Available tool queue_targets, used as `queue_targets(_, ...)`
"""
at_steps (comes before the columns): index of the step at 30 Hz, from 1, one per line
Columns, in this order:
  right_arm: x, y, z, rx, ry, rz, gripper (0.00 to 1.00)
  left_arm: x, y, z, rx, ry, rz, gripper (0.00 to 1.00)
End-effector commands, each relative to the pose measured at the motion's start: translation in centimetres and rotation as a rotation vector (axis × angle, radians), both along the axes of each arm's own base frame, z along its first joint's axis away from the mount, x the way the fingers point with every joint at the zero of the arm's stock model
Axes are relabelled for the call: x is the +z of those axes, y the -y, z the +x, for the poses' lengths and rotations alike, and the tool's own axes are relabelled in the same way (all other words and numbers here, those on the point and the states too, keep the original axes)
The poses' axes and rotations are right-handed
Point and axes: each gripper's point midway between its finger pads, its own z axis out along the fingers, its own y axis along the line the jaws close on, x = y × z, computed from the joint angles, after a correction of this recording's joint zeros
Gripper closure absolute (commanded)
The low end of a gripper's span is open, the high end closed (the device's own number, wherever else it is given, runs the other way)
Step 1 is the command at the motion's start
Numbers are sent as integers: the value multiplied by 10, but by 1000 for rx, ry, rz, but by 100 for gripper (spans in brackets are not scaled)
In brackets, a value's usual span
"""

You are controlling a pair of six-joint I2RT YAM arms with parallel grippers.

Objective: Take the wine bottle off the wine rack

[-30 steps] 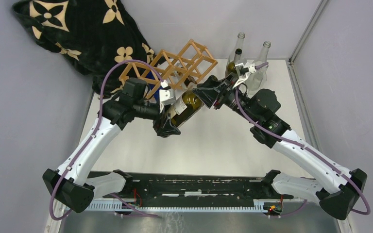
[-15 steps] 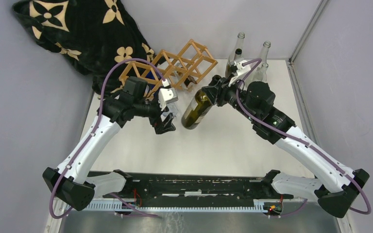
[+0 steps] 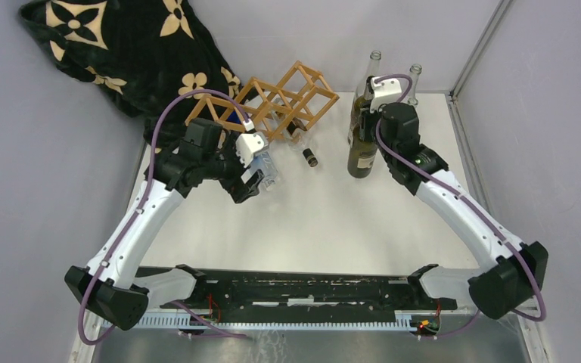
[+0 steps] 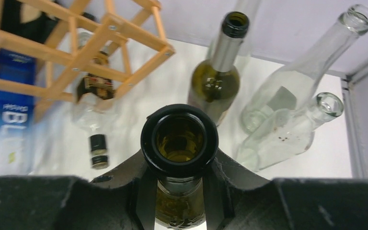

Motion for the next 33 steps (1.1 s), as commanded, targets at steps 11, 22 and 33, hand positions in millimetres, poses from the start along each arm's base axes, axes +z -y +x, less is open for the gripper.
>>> queue_targets(11,27,-6,94,-108,186,47,100,35,-12,-18,15,72,-19,0)
queue_targets(22,14,-26,137,-110,173,75,100,37,-13,-26,8,66,-31,0)
queue_targets(33,-9,-37,147,-86,151,108,97,35,-11,-31,-16,62,-40,0)
